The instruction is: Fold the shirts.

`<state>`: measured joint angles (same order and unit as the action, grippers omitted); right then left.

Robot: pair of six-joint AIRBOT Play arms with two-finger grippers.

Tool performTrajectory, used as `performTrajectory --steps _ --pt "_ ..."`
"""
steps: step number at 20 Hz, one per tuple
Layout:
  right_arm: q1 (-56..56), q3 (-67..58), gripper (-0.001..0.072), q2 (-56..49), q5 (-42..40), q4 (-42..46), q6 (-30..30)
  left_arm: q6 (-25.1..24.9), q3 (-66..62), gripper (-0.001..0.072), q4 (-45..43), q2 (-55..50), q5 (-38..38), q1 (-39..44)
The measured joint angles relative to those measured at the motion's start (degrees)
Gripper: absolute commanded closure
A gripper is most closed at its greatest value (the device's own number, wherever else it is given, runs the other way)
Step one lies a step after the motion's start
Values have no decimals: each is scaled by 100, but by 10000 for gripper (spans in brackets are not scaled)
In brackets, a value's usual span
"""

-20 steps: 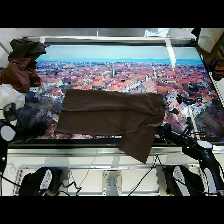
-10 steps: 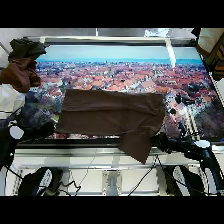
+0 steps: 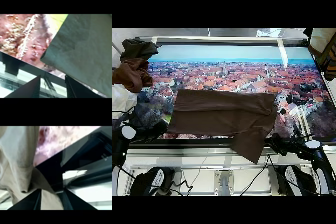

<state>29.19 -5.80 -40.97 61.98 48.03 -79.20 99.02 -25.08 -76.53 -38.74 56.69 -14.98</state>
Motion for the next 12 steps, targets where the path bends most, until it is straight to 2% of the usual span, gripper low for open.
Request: performTrajectory --steps 8,9,11,12 --pt "0 463 380 0 -31 -573 129 -44 0 356 61 -2 -11 0" --pt "0 505 417 0 -31 -619 164 -44 2 356 66 -2 -11 0" --pt "0 560 676 -2 -63 -629 212 -46 2 356 68 0 -11 0" --pt "0 570 682 -4 -94 -621 232 -61 2 356 66 -2 -11 0"
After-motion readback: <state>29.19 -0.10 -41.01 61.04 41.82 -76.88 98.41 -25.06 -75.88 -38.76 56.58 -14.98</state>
